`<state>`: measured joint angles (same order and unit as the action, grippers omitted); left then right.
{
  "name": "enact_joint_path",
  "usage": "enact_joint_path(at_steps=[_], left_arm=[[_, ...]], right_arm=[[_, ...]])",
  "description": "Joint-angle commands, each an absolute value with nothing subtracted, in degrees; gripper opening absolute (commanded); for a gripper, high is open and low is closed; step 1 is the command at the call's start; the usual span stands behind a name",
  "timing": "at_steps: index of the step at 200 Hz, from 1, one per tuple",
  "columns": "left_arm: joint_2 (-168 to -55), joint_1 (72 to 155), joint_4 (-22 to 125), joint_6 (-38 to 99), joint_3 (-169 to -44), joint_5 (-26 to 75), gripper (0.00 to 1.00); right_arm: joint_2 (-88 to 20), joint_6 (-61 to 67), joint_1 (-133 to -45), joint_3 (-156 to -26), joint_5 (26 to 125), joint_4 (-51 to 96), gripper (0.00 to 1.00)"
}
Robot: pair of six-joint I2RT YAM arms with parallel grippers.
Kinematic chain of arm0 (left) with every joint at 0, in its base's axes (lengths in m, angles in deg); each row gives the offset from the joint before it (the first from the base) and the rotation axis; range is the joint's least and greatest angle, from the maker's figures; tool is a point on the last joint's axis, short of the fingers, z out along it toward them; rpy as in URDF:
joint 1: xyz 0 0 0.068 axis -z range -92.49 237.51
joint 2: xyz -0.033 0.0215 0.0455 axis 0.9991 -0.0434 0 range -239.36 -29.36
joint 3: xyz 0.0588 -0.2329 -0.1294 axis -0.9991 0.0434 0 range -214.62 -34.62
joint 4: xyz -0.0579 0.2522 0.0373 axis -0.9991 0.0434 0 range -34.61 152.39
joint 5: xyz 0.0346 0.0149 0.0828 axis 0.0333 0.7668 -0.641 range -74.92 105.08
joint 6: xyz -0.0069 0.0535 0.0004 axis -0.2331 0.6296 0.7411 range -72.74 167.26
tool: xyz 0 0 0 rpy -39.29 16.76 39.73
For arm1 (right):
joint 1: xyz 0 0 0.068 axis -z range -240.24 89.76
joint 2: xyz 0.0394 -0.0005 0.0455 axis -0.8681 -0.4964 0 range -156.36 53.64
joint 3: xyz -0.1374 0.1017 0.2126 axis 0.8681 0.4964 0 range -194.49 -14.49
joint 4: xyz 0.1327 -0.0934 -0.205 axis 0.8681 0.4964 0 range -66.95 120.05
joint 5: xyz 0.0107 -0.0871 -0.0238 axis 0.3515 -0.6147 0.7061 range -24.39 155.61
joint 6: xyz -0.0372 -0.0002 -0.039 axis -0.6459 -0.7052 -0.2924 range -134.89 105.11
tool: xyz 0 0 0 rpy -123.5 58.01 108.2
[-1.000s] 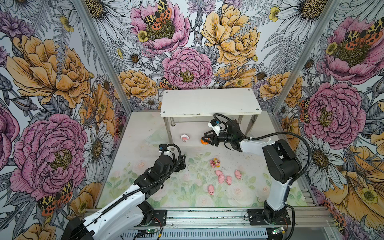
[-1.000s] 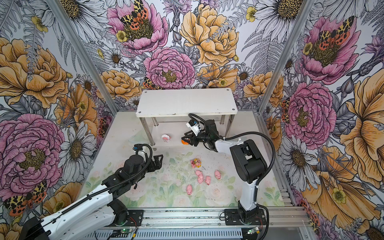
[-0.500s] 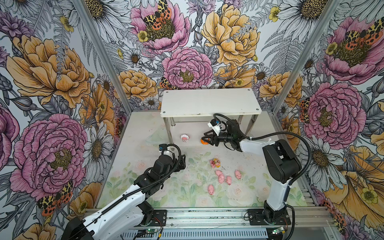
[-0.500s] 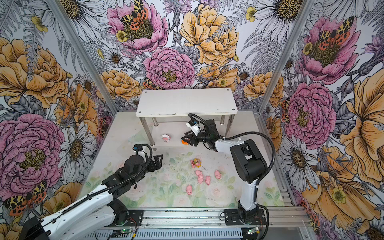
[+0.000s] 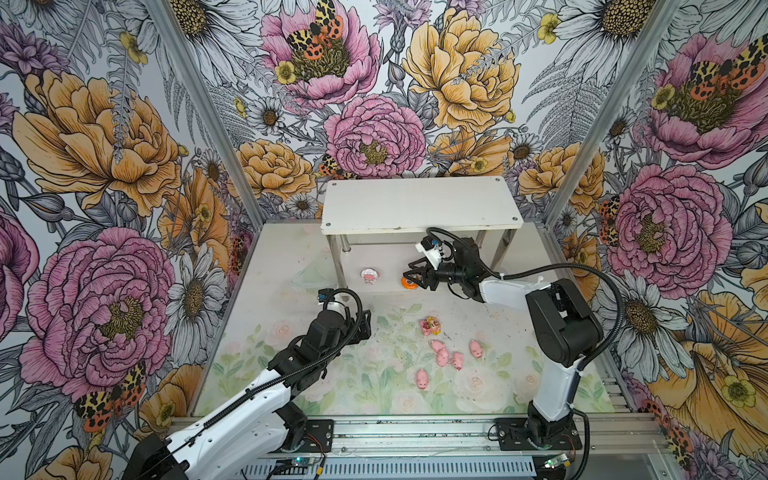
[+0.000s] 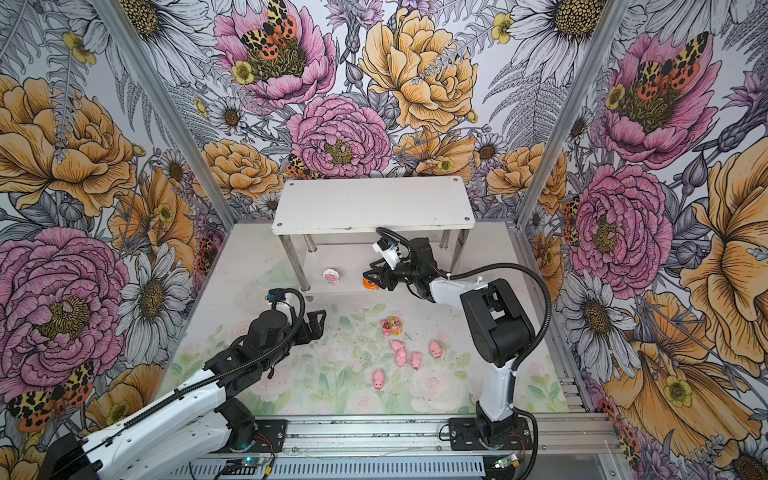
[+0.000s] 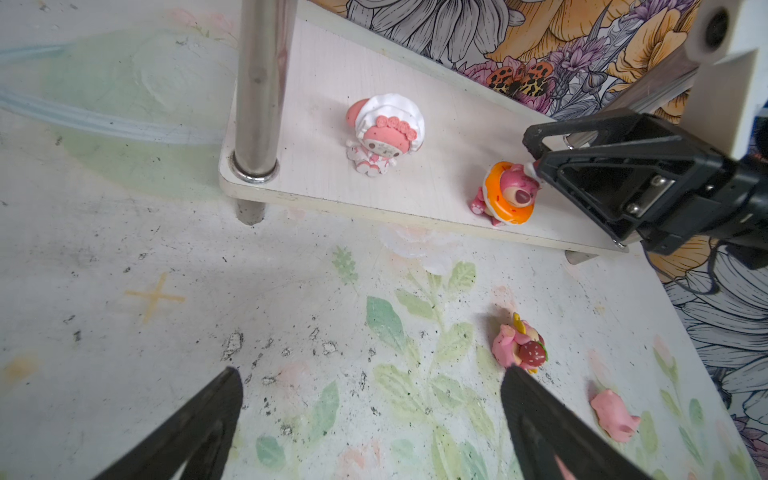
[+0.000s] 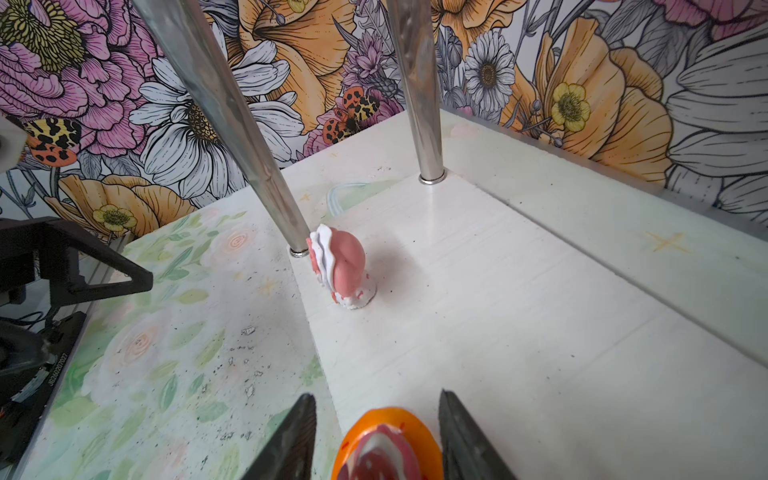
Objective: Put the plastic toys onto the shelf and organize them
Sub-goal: 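Open the right gripper and withdraw it from the donut bear figure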
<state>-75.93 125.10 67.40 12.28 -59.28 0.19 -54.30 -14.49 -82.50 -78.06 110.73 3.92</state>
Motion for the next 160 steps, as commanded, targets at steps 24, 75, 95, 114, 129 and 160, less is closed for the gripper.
enact_joint_path(at_steps=[24, 75, 95, 114, 129, 160], left_arm=[[-74.2, 124.4, 66.4, 13.4, -57.9, 1.2, 0.99], [-72.7, 124.4, 66.0, 13.5, -57.2, 1.7, 0.99], [-72.2, 124.4, 66.6, 13.7, -57.3, 1.2, 0.98], [-71.5, 124.3, 67.2, 14.0, -57.3, 1.0, 0.99], [-70.6, 124.3, 67.4, 14.3, -57.1, 0.9, 0.99], [-68.6, 123.9, 67.1, 14.3, -56.2, 0.4, 0.95]], right_arm=[[-47.1, -15.0, -82.1, -74.8, 107.6, 1.7, 0.50], [-42.5, -13.5, -82.0, -69.5, 105.9, 1.7, 0.50], [-40.1, -12.9, -82.1, -66.5, 105.3, 1.6, 0.50], [-37.0, -12.5, -82.2, -63.2, 104.3, 2.5, 0.50], [-34.2, -11.7, -82.2, -60.9, 104.1, 3.4, 0.45], [-29.2, -9.3, -82.5, -55.7, 102.2, 3.3, 0.10]])
